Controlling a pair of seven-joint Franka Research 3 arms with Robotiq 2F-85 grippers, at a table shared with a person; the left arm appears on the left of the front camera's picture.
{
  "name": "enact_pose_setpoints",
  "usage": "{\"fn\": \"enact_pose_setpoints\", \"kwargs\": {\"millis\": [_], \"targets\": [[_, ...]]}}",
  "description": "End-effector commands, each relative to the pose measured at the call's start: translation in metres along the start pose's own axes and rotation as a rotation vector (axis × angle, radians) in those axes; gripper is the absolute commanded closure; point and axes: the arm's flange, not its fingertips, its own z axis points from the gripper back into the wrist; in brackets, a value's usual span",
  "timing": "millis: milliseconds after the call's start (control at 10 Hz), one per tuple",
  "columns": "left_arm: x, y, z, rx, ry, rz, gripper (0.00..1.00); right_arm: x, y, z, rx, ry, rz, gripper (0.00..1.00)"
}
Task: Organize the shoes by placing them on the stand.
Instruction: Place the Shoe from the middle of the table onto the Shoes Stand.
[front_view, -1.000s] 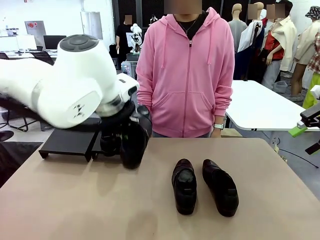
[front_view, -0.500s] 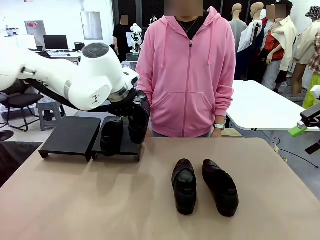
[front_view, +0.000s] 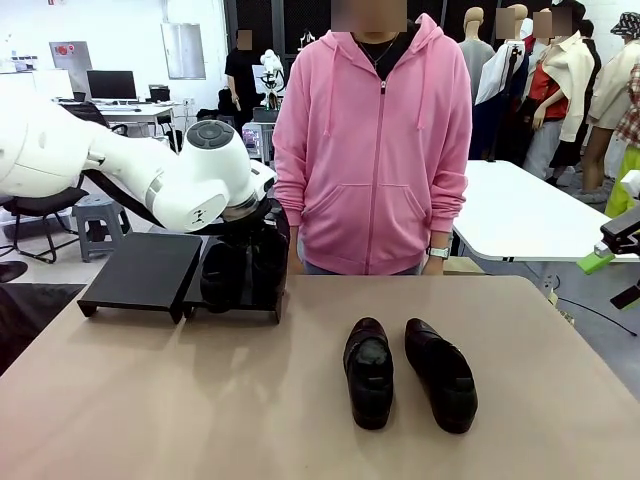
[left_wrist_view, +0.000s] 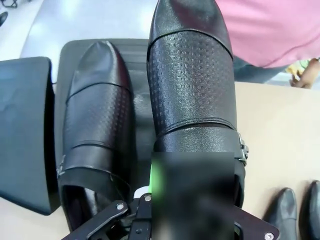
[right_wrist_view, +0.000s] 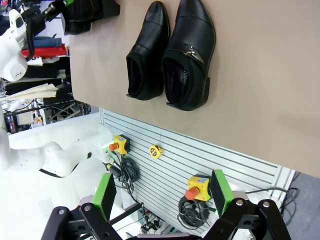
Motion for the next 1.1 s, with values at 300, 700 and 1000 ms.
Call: {"fn": "enact_pose_setpoints", "kwargs": {"millis": [300, 700, 1000], "targets": [[0.003, -0.003, 0.003, 0.07, -0.021, 0.014, 0.54, -0.001, 0.004, 0.001, 0.008, -0.003, -0.022, 0.0], [-0.004, 0.002, 0.023, 0.085, -0.061, 0.006, 0.0, -0.001, 0.004, 0.001, 0.008, -0.003, -0.022, 0.0], [-0.025, 0.006, 0.091, 0.053, -0.13, -0.047, 0.0, -0.001, 0.004, 0.001, 0.008, -0.003, -0.022, 0.0]]}}
